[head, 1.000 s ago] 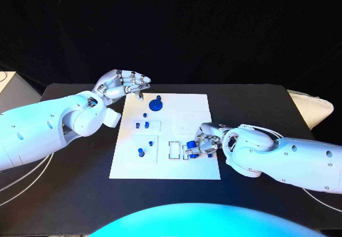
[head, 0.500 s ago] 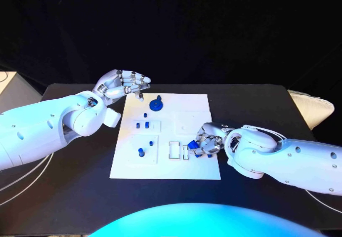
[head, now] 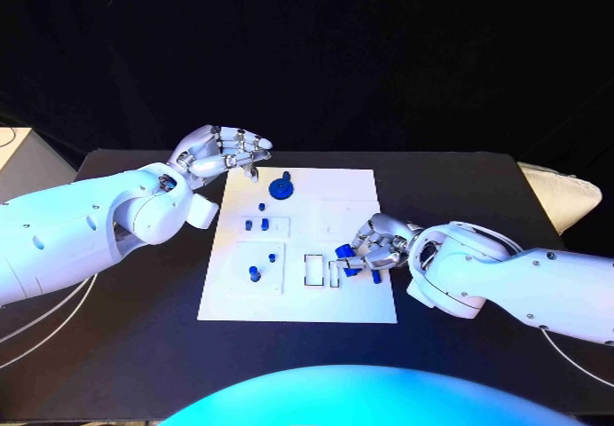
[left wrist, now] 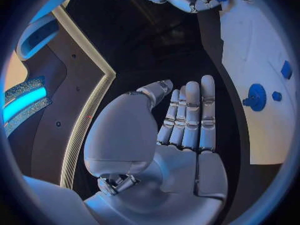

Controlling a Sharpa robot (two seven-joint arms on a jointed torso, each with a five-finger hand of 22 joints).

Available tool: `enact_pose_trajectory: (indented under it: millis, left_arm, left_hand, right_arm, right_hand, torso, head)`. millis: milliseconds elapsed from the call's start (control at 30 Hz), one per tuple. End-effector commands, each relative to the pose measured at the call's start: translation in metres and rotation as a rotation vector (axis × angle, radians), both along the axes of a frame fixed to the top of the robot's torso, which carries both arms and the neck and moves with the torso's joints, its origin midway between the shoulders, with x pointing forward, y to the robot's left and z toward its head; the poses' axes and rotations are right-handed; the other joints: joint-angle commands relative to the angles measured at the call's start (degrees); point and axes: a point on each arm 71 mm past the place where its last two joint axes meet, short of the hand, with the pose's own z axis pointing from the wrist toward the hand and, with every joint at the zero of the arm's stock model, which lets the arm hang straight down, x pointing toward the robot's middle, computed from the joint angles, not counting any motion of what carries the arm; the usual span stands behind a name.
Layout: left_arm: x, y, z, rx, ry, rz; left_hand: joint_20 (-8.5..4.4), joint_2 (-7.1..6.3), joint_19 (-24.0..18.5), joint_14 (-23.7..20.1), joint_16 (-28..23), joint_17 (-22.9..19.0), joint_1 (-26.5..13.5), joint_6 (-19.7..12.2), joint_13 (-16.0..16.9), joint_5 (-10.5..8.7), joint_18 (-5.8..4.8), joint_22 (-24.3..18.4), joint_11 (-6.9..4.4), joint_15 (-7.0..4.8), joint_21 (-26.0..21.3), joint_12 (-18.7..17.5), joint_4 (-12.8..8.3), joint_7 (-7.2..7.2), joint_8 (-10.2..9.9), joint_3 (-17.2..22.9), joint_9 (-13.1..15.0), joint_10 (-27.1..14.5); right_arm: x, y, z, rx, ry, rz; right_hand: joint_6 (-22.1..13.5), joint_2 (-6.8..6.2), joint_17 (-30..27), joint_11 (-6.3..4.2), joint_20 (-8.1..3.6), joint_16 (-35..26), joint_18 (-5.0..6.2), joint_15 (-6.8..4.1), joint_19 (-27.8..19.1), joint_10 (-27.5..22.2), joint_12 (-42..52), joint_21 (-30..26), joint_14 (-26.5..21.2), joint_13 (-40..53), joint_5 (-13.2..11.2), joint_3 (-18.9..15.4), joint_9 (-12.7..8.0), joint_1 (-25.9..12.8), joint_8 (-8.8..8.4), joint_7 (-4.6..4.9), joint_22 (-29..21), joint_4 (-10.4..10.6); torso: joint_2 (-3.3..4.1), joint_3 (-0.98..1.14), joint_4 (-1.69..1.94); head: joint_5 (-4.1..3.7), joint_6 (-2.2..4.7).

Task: Assemble the parts on the task board

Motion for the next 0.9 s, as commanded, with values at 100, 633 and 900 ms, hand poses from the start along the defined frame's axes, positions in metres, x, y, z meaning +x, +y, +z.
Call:
enact_pose_trajectory:
  millis: [100,633,900]
  left_arm:
    - [-0.001,-0.002,0.0,-0.011,0.007,-0.015]
    - [-0.001,-0.005,0.0,-0.013,0.007,-0.021]
    - [-0.001,-0.005,0.0,-0.012,0.007,-0.021]
  left_hand:
    - [0.22,-0.04,-0.27,-0.31,-0.22,-0.02,-0.58,-0.32,-0.08,0.18,0.82,-0.05,0.31,0.27,-0.28,-0.32,0.38,0.04,0.2,0.04,-0.06,-0.24]
    - [0.23,-0.06,-0.27,-0.34,-0.23,-0.02,-0.6,-0.33,-0.1,0.18,0.83,-0.08,0.32,0.28,-0.32,-0.35,0.4,0.03,0.21,0.02,-0.07,-0.32]
    - [0.25,-0.03,-0.28,-0.38,-0.25,-0.02,-0.65,-0.33,-0.14,0.19,0.83,-0.13,0.33,0.3,-0.4,-0.39,0.48,0.03,0.25,0.0,-0.08,-0.42]
  right_arm:
    - [-0.004,0.014,0.001,0.073,0.101,0.025]
    - [0.003,0.045,-0.003,0.003,0.097,0.094]
    - [0.007,0.049,-0.005,-0.014,0.081,0.094]
  right_hand:
    - [1.51,0.67,12.3,-0.55,-0.53,0.22,-0.76,-0.4,2.81,3.26,-0.02,0.15,5.45,11.25,-1.93,0.25,-0.09,-0.95,0.3,-0.95,8.92,0.0]
    - [2.39,1.53,12.41,-0.88,-0.76,0.24,-0.78,-0.67,2.84,3.05,-0.52,0.19,5.46,10.92,-4.73,-0.16,-0.03,-3.03,1.04,-1.34,9.08,0.06]
    - [2.55,1.66,12.61,-0.93,-0.8,0.31,-0.84,-0.71,2.92,3.3,-0.19,0.43,5.51,11.25,-5.0,-0.29,0.01,-3.44,1.2,-1.41,9.24,0.05]
  torso:
    - [0.1,0.04,0.04]
    - [0.07,0.07,0.19]
    - [0.1,0.06,0.08]
  head:
    - [0.23,0.0]
    - [0.47,0.0]
    - [0.74,0.0]
